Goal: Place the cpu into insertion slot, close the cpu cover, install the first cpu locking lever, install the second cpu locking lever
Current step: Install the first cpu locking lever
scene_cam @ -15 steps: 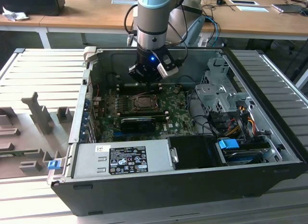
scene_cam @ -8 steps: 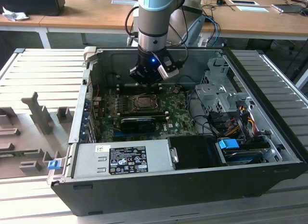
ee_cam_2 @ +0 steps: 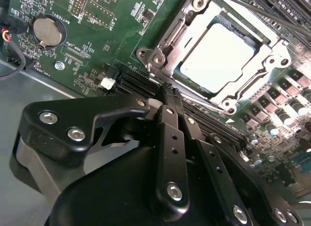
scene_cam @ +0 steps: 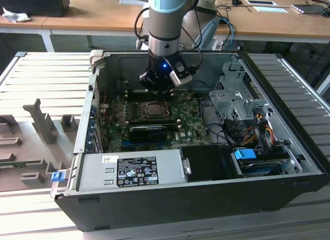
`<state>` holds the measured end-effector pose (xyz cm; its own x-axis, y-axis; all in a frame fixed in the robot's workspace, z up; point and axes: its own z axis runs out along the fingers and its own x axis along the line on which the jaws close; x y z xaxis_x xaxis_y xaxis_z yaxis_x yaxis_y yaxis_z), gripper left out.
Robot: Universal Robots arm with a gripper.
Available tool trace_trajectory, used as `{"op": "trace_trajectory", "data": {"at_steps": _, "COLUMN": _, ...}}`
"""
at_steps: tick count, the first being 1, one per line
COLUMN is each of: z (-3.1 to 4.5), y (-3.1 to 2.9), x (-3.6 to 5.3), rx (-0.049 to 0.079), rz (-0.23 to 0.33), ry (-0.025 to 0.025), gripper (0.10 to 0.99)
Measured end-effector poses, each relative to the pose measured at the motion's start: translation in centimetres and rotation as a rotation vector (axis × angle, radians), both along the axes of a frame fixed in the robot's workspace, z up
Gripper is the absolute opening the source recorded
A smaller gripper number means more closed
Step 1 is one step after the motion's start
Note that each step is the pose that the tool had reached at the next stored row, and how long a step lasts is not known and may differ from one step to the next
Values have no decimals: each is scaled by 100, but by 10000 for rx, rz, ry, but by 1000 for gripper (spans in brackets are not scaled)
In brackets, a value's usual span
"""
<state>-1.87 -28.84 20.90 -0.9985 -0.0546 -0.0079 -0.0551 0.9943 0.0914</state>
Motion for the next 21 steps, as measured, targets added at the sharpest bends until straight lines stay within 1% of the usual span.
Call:
{"op": "trace_trajectory", "data": {"at_steps": 4, "z": -25, "y": -5, "x": 10, "rx": -3, "rz": 1, "ry": 2, "gripper": 106}}
{"op": "trace_trajectory", "data": {"at_steps": 9, "z": -30, "y": -29, "x": 13, "rx": 0, "rz": -1, "ry": 0, "gripper": 106}}
{"op": "trace_trajectory", "data": {"at_steps": 21, "z": -52, "y": -31, "x": 13, "rx": -5, "rz": 0, "ry": 2, "gripper": 106}}
